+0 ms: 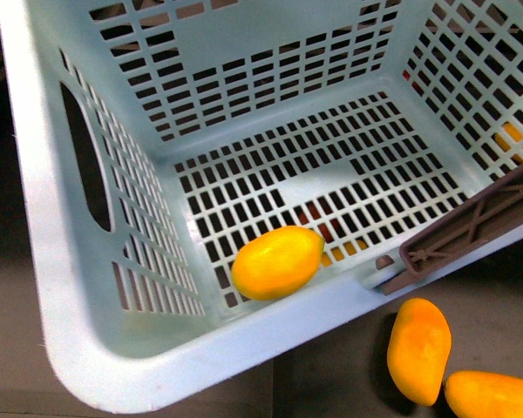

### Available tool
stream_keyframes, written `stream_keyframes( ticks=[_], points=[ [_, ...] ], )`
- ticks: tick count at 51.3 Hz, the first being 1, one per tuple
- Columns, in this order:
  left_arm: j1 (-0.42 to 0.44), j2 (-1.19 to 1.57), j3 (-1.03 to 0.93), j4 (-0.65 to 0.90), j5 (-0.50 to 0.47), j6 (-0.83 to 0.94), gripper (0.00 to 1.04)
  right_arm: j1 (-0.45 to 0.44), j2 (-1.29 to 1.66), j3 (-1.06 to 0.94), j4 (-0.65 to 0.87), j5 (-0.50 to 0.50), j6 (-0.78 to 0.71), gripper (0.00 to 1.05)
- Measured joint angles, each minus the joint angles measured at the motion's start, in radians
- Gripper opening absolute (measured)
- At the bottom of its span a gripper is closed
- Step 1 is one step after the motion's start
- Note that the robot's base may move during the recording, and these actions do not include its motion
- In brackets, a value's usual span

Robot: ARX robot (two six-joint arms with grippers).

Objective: Pick lemon and mango into basket

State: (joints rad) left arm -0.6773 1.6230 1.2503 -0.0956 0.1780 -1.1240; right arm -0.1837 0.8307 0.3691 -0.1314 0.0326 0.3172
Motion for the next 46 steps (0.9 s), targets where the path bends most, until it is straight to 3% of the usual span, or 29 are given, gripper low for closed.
stream_keyframes(
  ticks=[13,19,25,32,46],
  points=[
    [-0.005,0.000,0.000,0.000,0.006,-0.006,0.04,-0.289,0.356,0.171,0.301,-0.189,-0.173,0.96],
    [-0.002,0.000,0.000,0.000,-0.002,-0.006,0.04,-0.368,0.557,0.252,0.405,-0.254,-0.287,0.96],
    [0.000,0.000,0.000,0.000,-0.016,-0.001,0.04,-0.414,0.760,0.330,0.438,-0.299,-0.402,0.96],
    [0.000,0.000,0.000,0.000,-0.002,0.000,0.04,-0.455,1.047,0.448,0.452,-0.260,-0.575,0.96],
    [0.000,0.000,0.000,0.000,0.002,-0.003,0.04,-0.475,1.323,0.583,0.445,-0.238,-0.626,0.96]
  ],
)
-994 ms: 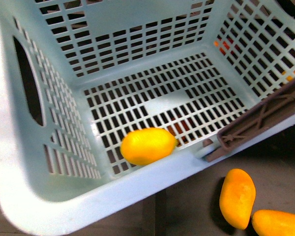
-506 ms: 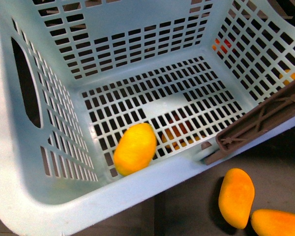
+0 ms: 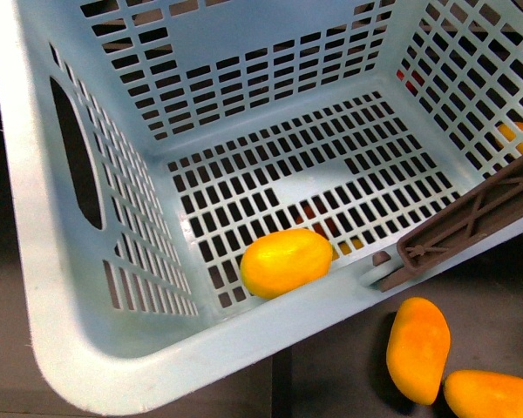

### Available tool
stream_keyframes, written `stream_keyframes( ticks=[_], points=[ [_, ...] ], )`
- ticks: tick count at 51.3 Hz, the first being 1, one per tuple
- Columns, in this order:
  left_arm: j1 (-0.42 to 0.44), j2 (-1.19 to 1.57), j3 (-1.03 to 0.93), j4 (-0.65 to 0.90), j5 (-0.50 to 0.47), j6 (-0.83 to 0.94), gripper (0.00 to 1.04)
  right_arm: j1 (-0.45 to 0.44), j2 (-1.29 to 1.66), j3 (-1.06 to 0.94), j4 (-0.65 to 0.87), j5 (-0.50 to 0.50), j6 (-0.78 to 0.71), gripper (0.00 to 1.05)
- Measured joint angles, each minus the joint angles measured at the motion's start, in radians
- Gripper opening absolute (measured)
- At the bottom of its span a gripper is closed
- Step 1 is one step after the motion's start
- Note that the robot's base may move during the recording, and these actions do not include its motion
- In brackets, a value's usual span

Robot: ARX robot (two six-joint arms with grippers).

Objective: Pick lemon and mango into basket

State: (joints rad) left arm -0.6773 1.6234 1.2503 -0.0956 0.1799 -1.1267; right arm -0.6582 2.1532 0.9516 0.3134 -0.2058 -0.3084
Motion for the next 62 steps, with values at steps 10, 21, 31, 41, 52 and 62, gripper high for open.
stream_keyframes(
  ticks=[10,21,31,41,52,62],
  points=[
    [0.000,0.000,0.000,0.000,-0.001,0.000,0.04,0.002,0.109,0.069,0.001,0.023,-0.008,0.96],
    [0.000,0.000,0.000,0.000,-0.003,0.000,0.04,0.025,0.227,0.164,-0.006,0.038,0.004,0.96],
    [0.000,0.000,0.000,0.000,-0.001,0.000,0.04,0.055,0.294,0.246,-0.016,0.055,0.033,0.96],
    [0.000,0.000,0.000,0.000,-0.004,0.000,0.04,0.082,0.337,0.320,-0.032,0.060,0.060,0.96],
    [0.000,0.000,0.000,0.000,-0.003,0.000,0.04,0.110,0.390,0.378,-0.058,0.060,0.074,0.96],
    [0.000,0.000,0.000,0.000,-0.003,0.000,0.04,0.129,0.426,0.419,-0.071,0.061,0.090,0.96]
  ],
)
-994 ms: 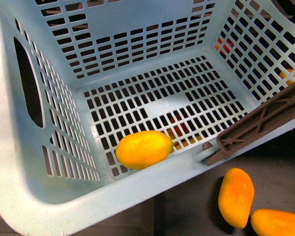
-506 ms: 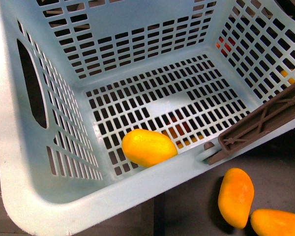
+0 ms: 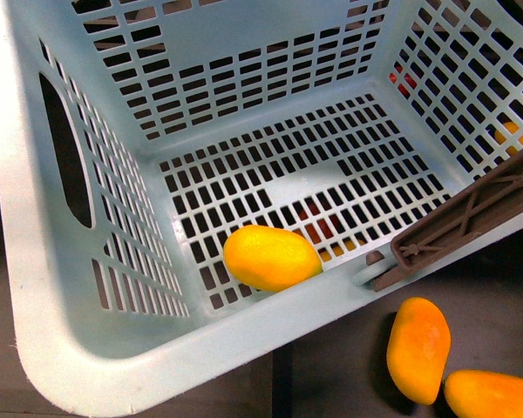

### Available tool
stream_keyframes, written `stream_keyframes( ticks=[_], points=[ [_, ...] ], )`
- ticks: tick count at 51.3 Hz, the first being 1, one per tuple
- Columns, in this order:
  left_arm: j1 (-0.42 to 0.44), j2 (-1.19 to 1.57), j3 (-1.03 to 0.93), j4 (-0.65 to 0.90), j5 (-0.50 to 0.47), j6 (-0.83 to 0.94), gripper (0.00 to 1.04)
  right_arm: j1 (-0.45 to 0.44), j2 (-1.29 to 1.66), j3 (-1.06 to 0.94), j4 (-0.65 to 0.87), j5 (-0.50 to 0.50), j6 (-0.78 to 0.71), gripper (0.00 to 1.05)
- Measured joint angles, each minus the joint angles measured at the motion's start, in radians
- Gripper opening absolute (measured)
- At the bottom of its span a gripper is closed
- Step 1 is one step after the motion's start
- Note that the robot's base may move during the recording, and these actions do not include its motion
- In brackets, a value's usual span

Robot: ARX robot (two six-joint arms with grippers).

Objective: Pick lemon and mango into basket

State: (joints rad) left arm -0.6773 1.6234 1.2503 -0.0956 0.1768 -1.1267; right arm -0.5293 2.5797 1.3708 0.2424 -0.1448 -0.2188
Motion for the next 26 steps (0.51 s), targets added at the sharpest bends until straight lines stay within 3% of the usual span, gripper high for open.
stream_keyframes(
  ticks=[26],
  points=[
    [0.000,0.000,0.000,0.000,0.000,0.000,0.04,-0.018,0.031,-0.011,-0.042,0.003,-0.024,0.96]
  ],
)
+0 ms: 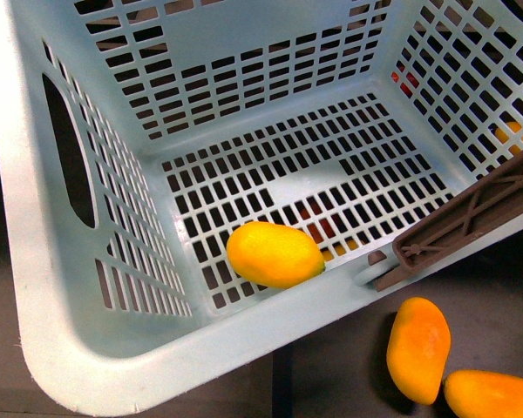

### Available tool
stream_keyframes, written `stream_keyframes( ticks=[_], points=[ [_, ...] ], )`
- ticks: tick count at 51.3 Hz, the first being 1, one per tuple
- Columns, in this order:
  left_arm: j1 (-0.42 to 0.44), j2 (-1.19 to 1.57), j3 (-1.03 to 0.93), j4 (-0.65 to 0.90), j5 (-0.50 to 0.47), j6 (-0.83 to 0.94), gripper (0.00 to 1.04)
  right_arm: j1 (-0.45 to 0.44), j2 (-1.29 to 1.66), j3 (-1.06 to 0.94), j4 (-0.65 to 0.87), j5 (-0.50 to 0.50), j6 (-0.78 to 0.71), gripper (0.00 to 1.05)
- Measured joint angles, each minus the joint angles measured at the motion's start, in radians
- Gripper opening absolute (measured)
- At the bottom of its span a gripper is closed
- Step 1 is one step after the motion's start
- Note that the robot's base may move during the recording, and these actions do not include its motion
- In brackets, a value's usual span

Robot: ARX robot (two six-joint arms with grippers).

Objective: Pick lemon and mango into basket

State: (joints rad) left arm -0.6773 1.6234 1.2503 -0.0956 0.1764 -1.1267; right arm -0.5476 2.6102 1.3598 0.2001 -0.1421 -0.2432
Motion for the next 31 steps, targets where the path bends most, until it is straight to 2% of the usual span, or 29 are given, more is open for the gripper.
stream_keyframes(
  ticks=[17,27,31],
  points=[
    [0.000,0.000,0.000,0.000,0.000,0.000,0.04,-0.007,0.000,-0.018,0.000,0.003,-0.023,0.95],
    [0.000,0.000,0.000,0.000,0.000,0.000,0.04,-0.008,0.000,-0.023,0.002,0.008,-0.023,0.72],
    [0.000,0.000,0.000,0.000,0.000,0.000,0.04,-0.008,-0.006,-0.029,0.004,0.007,-0.023,0.66]
  ],
)
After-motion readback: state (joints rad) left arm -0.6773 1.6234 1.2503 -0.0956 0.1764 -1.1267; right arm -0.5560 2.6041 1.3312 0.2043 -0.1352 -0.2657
